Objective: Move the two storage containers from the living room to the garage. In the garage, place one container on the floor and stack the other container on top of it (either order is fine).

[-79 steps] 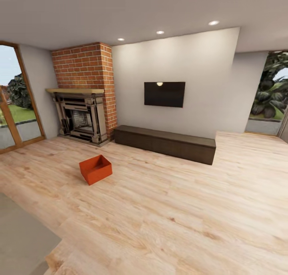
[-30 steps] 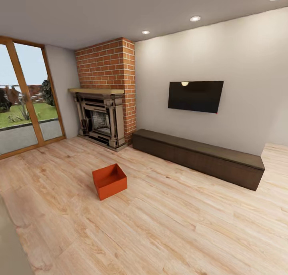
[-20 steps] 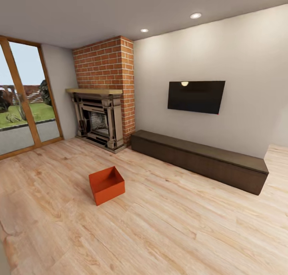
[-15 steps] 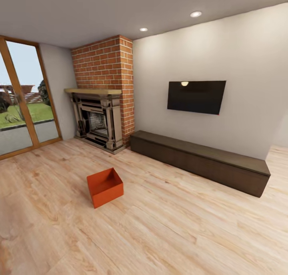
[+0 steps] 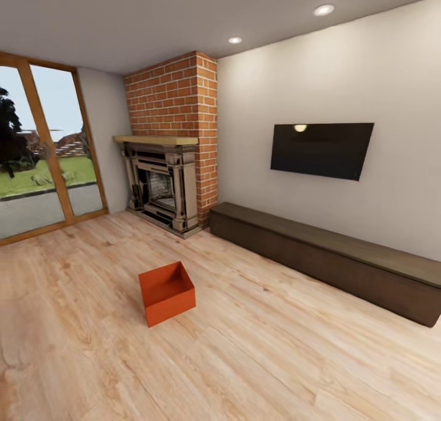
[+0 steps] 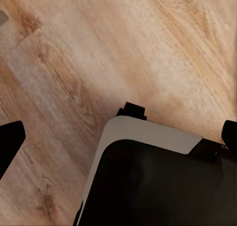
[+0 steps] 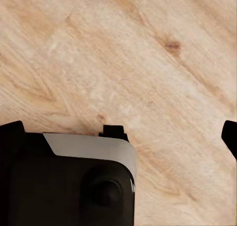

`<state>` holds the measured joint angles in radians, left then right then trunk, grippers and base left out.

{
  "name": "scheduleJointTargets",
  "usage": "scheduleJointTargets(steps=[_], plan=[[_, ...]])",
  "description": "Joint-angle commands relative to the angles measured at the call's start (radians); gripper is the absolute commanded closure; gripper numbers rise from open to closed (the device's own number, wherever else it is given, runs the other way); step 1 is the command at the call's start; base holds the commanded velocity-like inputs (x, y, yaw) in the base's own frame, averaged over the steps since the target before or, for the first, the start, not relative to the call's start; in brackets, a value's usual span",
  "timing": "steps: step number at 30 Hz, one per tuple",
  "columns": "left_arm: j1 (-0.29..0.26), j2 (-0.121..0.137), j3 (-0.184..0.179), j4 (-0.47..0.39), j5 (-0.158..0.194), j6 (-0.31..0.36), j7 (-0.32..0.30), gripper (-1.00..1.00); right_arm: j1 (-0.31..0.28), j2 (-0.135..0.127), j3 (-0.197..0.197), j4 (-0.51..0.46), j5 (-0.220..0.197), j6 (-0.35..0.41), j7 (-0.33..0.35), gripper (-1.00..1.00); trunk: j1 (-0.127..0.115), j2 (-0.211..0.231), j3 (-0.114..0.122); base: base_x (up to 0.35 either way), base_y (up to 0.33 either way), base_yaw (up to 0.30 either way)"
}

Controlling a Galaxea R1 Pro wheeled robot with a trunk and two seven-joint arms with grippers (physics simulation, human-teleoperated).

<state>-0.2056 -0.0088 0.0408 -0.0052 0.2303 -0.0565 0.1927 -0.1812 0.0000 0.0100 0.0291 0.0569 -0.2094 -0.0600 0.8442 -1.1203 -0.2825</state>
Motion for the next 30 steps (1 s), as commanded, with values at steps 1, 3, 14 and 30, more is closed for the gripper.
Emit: scheduleJointTargets(steps=[1, 3, 14, 30], plan=[[-0.001, 0.0, 0.004, 0.001, 0.003, -0.004, 0.002, -1.0, -0.001, 0.0, 0.001, 0.003, 0.006, -0.005, -0.004, -1.0, 0.001, -0.001, -0.001, 0.305, -0.12, 0.264], [-0.001, 0.0, 0.004, 0.001, 0.003, -0.004, 0.002, -1.0, -0.001, 0.0, 0.001, 0.003, 0.006, -0.005, -0.004, -1.0, 0.001, -0.001, -0.001, 0.303, -0.124, 0.265], [0.0, 0.0, 0.004, 0.001, 0.003, -0.005, 0.002, -1.0, -0.001, 0.0, 0.001, 0.003, 0.006, -0.005, -0.004, -1.0, 0.001, -0.001, -0.001, 0.299, -0.132, 0.267], [0.0, 0.0, 0.004, 0.001, 0.003, -0.004, 0.002, -1.0, -0.001, 0.0, 0.0, 0.003, 0.006, -0.004, -0.004, -1.0, 0.001, -0.001, -0.001, 0.298, -0.133, 0.267]])
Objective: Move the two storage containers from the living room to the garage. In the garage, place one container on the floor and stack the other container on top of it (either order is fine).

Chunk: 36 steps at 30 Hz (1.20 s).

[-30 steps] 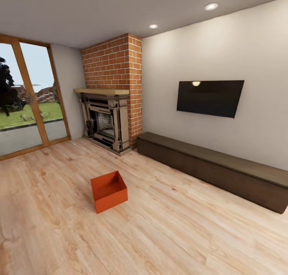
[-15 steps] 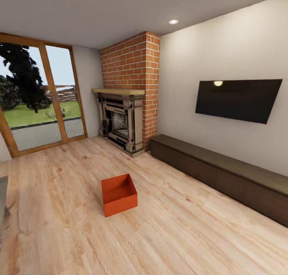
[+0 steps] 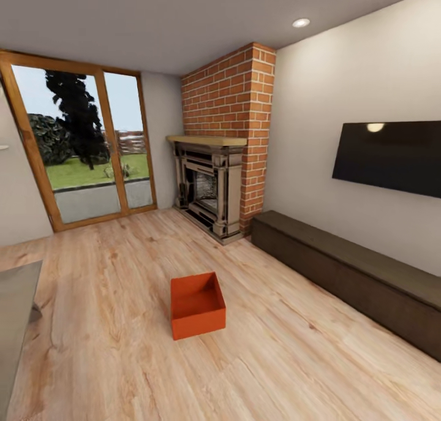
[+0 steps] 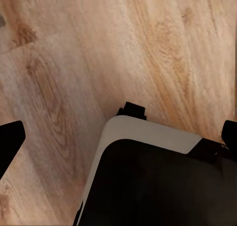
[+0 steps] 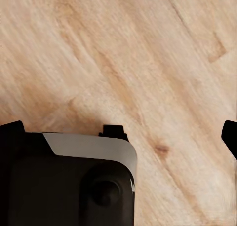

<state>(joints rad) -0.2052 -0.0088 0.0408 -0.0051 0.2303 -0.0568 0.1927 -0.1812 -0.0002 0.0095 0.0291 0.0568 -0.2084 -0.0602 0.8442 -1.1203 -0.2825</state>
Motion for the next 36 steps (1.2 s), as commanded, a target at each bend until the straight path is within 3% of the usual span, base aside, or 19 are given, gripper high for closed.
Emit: scheduleJointTargets(steps=[1, 29, 36], plan=[[-0.001, 0.0, 0.004, 0.001, 0.003, -0.004, 0.002, -1.0, -0.001, 0.0, 0.0, 0.003, 0.006, -0.005, -0.004, -1.0, 0.001, -0.001, -0.001, 0.298, -0.133, 0.267], [-0.001, 0.0, 0.004, 0.001, 0.003, -0.004, 0.002, -1.0, -0.001, -0.001, 0.0, 0.003, 0.005, -0.006, -0.004, -1.0, 0.001, -0.001, -0.001, 0.298, -0.133, 0.266], [-0.001, 0.0, 0.004, 0.001, 0.003, -0.005, 0.002, -1.0, -0.001, -0.003, 0.0, 0.003, 0.001, -0.007, -0.004, -1.0, 0.001, -0.001, -0.001, 0.298, -0.13, 0.061]])
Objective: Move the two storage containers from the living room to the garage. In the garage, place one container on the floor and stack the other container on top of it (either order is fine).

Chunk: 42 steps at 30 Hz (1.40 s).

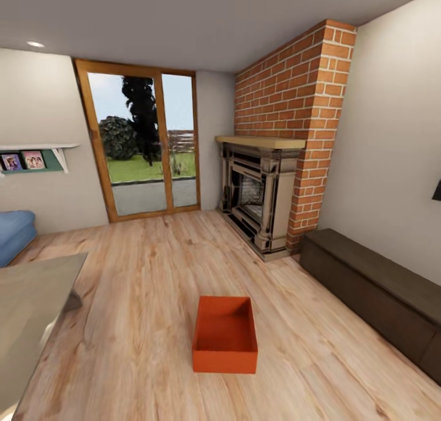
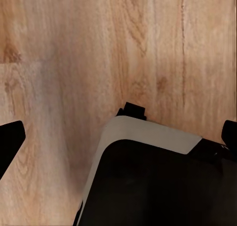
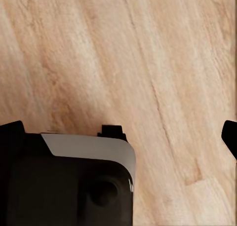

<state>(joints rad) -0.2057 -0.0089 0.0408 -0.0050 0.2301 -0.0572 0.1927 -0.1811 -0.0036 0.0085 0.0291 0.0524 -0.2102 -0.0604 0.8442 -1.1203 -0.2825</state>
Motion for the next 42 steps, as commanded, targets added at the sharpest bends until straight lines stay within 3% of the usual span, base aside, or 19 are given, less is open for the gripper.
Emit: scheduleJointTargets(steps=[1, 36, 42], plan=[[-0.001, 0.0, 0.004, 0.001, 0.003, -0.004, 0.002, -1.0, -0.001, 0.0, 0.001, 0.003, 0.005, -0.005, -0.004, -1.0, 0.001, -0.001, -0.001, 0.298, -0.104, 0.011], [-0.001, 0.0, 0.004, 0.0, 0.003, -0.004, 0.002, -1.0, -0.001, 0.002, 0.001, 0.003, 0.003, -0.001, 0.005, -1.0, 0.001, -0.001, -0.001, 0.307, -0.006, 0.001], [0.0, 0.0, 0.004, 0.0, 0.003, -0.005, 0.002, -1.0, -0.001, 0.0, 0.002, 0.003, 0.012, -0.003, 0.007, -1.0, 0.001, -0.001, -0.001, 0.106, 0.0, 0.0]])
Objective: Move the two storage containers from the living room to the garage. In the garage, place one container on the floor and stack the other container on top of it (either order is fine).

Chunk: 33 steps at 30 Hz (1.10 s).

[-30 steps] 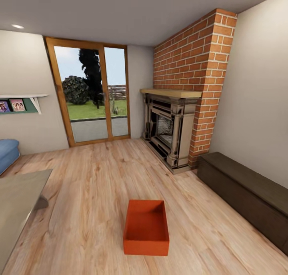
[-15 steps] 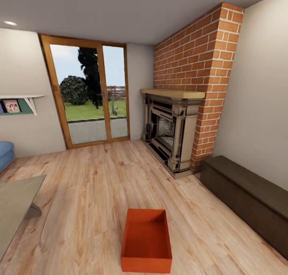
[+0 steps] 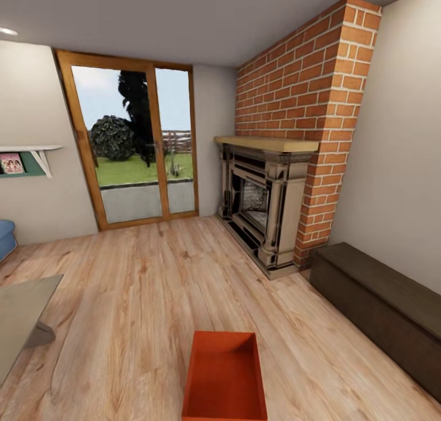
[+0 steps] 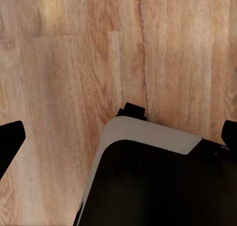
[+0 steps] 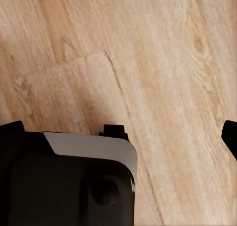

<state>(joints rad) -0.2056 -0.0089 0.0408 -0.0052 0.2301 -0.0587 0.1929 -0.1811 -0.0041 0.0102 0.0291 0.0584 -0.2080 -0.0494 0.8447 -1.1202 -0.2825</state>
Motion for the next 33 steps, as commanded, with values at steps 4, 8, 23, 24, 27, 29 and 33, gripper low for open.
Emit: scheduleJointTargets(steps=[4, 8, 23, 24, 27, 29, 33], plan=[[-0.001, 0.0, 0.004, 0.001, 0.003, -0.004, 0.002, -1.0, -0.001, 0.0, 0.002, 0.003, 0.007, -0.006, -0.003, -1.0, 0.0, -0.001, -0.001, 0.018, 0.0, 0.0], [-0.001, 0.001, 0.004, 0.001, 0.003, -0.004, 0.002, -1.0, -0.001, 0.001, 0.002, 0.003, 0.007, -0.008, -0.003, -1.0, 0.0, -0.001, -0.001, 0.005, 0.0, 0.0], [-0.001, 0.001, 0.004, 0.001, 0.003, -0.004, 0.002, -1.0, -0.001, 0.003, 0.001, 0.003, 0.002, -0.004, -0.002, -1.0, 0.0, -0.001, -0.001, 0.0, 0.0, 0.0], [-0.001, 0.001, 0.004, 0.001, 0.003, -0.004, 0.002, -1.0, -0.001, 0.002, 0.001, 0.003, 0.002, -0.004, -0.002, -1.0, 0.0, -0.001, -0.001, 0.0, 0.0, 0.0], [-0.001, 0.001, 0.004, 0.001, 0.003, -0.004, 0.002, -1.0, -0.001, 0.001, 0.001, 0.003, 0.004, -0.004, -0.001, -1.0, 0.0, -0.001, -0.001, 0.0, 0.0, 0.0], [-0.001, 0.001, 0.004, 0.001, 0.003, -0.004, 0.002, -1.0, -0.001, 0.001, 0.001, 0.003, 0.005, -0.004, -0.001, -1.0, 0.0, -0.001, -0.001, 0.0, 0.0, 0.0], [-0.001, 0.001, 0.004, 0.001, 0.003, -0.004, 0.002, -1.0, -0.001, 0.001, 0.002, 0.003, 0.006, -0.004, -0.001, -1.0, 0.0, -0.001, -0.001, 0.0, 0.0, 0.0]])
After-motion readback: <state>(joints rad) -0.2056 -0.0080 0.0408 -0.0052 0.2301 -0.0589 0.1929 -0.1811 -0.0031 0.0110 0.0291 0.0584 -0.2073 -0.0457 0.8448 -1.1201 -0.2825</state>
